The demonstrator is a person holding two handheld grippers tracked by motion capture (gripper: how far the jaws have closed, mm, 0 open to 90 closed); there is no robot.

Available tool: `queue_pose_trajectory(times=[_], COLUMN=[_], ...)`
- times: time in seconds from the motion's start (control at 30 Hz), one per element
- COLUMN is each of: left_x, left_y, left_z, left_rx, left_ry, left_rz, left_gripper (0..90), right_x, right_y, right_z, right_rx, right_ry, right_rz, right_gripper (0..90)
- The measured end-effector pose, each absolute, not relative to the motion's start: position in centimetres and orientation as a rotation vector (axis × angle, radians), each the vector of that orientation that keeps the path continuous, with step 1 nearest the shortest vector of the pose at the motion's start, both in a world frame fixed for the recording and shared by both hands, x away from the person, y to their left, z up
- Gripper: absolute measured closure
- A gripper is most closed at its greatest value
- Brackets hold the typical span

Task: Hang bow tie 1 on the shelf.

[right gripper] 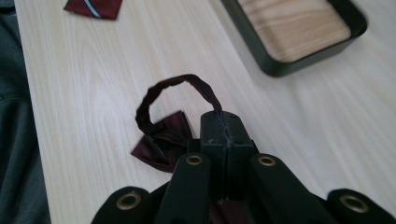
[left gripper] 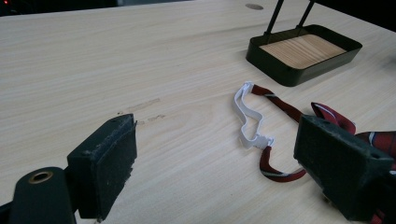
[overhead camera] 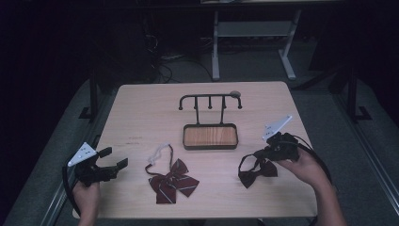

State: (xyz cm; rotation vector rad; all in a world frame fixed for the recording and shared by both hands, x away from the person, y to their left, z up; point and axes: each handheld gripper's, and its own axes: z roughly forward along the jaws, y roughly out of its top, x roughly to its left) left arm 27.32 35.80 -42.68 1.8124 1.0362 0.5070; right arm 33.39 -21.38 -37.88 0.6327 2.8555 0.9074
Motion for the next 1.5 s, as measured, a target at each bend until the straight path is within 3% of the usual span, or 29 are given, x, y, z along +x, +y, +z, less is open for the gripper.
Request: queue_pose_trajectory(times=[0.37, 1.5], left_x=[27.3, 27.4], left_y=[35.8, 35.9], left_z=[-42.7, -42.7], left_rx=[1.792, 1.798], left_ry=[1.04, 1.036], left_rz=[0.506, 0.504], left_gripper=[12.8, 12.8], right_x=[33.7, 39.5], right_y=[-19.9, -17.5], right_z=[-33.7, -27.5], right_rx=[0.561, 0.586], right_ry=[2.802, 2.778], right_rz=[0.929, 0.939], right_gripper=[89.2, 89.0])
